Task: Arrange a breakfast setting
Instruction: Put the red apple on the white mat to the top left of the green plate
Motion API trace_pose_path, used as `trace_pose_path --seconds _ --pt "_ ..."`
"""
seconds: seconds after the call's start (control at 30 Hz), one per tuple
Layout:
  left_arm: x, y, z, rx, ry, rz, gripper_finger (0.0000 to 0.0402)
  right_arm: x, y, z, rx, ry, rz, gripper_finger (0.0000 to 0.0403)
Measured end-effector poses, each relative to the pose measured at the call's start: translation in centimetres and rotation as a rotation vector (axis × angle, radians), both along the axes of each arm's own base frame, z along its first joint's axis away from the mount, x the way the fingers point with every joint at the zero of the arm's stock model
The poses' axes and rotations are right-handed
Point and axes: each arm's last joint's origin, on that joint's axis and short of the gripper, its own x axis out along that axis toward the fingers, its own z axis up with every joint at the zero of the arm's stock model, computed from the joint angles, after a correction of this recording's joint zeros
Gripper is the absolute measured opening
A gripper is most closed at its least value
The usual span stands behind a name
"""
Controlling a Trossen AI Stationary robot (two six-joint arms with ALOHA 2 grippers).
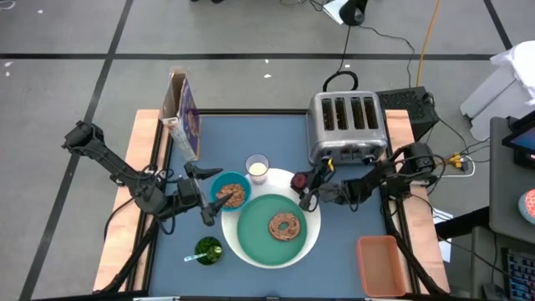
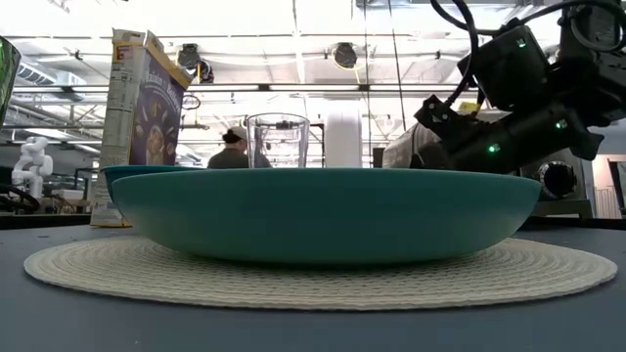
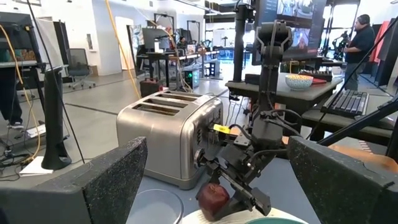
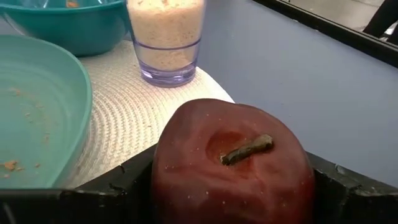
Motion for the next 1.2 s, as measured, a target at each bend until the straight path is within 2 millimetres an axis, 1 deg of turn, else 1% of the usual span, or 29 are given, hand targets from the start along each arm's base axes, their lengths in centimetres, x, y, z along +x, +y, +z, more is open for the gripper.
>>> trace_pose_path --seconds 0.13,1.2 --pt "0.00 0.00 0.00 -0.001 0.000 0.000 0.0392 -0.02 0.00 -0.02 -0.002 0.002 0.001 0.0282" --pt "0.00 -0.01 0.00 -0.004 -0.002 -0.001 0.0392 -0.01 0.00 0.00 -0.006 0.003 0.003 0.0279"
